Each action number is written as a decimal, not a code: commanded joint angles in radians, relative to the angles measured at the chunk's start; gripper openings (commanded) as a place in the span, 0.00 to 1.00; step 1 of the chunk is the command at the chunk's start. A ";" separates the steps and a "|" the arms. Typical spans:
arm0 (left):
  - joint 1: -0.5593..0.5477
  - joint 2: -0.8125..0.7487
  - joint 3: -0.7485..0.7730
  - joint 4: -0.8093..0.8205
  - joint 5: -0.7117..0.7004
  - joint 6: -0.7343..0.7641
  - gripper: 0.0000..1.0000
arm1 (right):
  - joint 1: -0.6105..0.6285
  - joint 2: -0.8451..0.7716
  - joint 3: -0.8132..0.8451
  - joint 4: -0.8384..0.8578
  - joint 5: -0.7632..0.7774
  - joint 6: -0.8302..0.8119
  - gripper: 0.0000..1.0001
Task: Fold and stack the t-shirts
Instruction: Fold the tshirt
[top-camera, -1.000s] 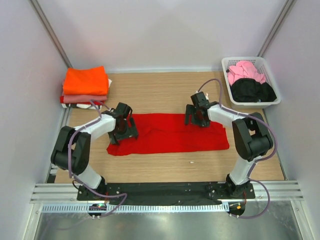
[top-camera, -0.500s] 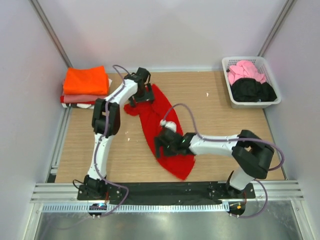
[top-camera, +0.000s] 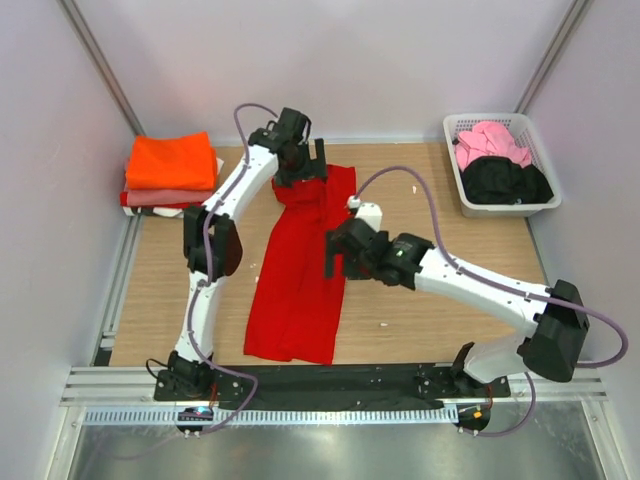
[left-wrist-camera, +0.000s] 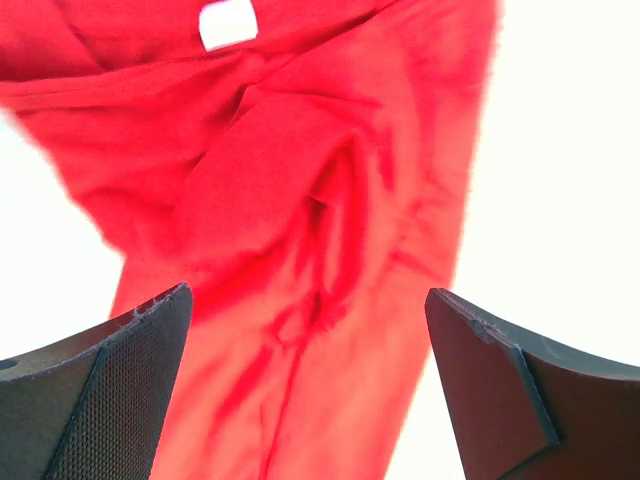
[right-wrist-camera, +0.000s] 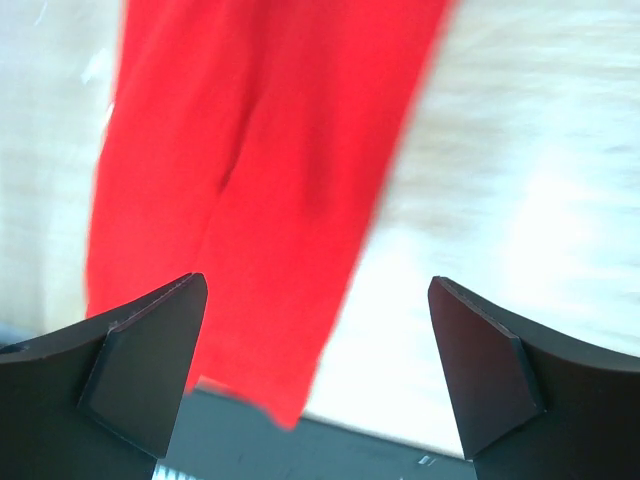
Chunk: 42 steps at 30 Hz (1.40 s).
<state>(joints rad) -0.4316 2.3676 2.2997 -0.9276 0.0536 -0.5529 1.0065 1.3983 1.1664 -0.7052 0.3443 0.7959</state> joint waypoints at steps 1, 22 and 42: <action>0.011 -0.171 0.093 -0.031 -0.035 0.076 1.00 | -0.101 -0.021 -0.037 0.002 0.030 -0.073 0.99; -0.143 -1.300 -1.482 0.342 -0.162 -0.314 1.00 | -0.365 1.094 1.248 0.043 -0.229 -0.454 0.53; -0.305 -1.506 -1.692 0.236 -0.277 -0.455 1.00 | -0.545 1.375 1.320 0.234 -0.410 -0.399 0.62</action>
<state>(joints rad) -0.7212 0.8616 0.6289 -0.6823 -0.1635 -0.9585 0.4561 2.7068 2.4874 -0.4709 0.0154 0.4049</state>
